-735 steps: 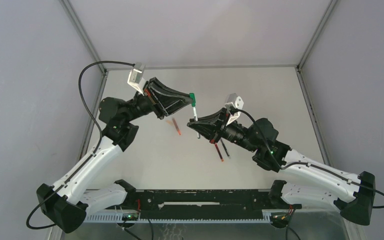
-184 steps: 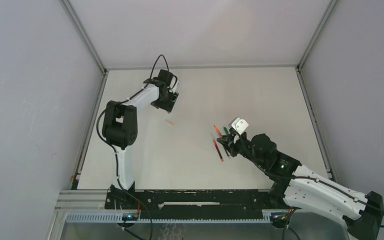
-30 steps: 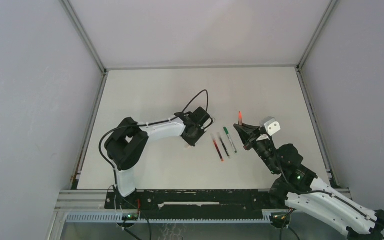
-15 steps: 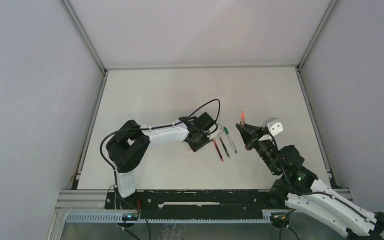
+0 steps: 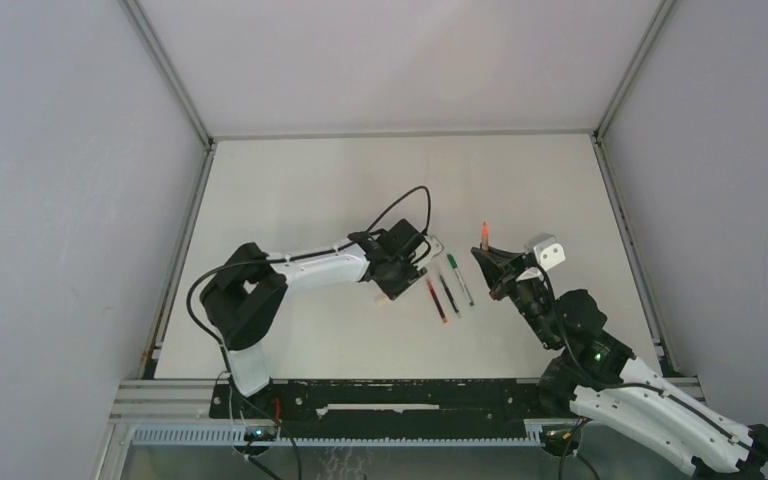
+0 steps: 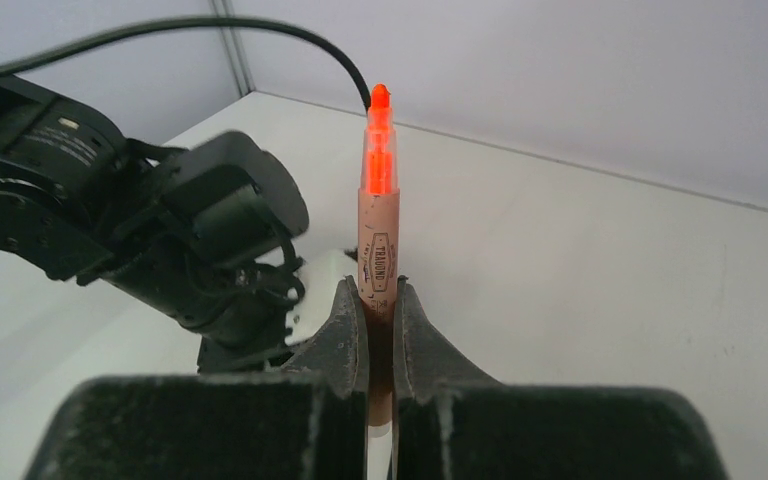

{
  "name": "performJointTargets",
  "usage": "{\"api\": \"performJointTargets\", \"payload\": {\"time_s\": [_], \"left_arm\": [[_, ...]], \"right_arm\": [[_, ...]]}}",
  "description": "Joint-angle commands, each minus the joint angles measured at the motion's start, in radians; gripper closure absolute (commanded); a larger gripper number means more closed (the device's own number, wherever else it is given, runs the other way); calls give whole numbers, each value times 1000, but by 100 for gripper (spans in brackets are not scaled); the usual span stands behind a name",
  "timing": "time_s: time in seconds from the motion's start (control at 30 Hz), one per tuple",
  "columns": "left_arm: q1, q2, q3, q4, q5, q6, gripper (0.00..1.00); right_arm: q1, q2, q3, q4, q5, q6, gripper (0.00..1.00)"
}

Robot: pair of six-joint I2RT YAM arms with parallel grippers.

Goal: Insert the pens into the pen caps
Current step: Move the pen cap to the center of the board.

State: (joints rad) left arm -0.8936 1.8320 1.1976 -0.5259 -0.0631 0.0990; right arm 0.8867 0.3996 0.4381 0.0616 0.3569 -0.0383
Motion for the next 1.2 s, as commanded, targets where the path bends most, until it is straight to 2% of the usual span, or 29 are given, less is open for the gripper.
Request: {"api": "performJointTargets", "payload": {"time_s": [0.0,0.17,0.3,0.43,0.7,0.87,1.17], "left_arm": [[52,-128,-31,110,12,-106,51],[118,-261,-95,194,-8,-249,50],[164,-357,-159,202,-61,-394,50],[170,-447,-258,184,-118,-519,50],[156,-618,-510,229,-148,-644,49],[145,-697,-607,276,-137,-680,49],[106,-634,-656,358,-128,-690,49]], "right_arm": [[-9,7,2,21,-10,25,100],[-22,27,2,47,-15,76,100],[-59,100,17,39,-66,168,100],[-132,223,68,1,-223,284,100],[-148,642,291,-137,-330,316,100],[-119,872,421,-134,-379,350,100],[-55,1212,599,-170,-344,345,100]]}}
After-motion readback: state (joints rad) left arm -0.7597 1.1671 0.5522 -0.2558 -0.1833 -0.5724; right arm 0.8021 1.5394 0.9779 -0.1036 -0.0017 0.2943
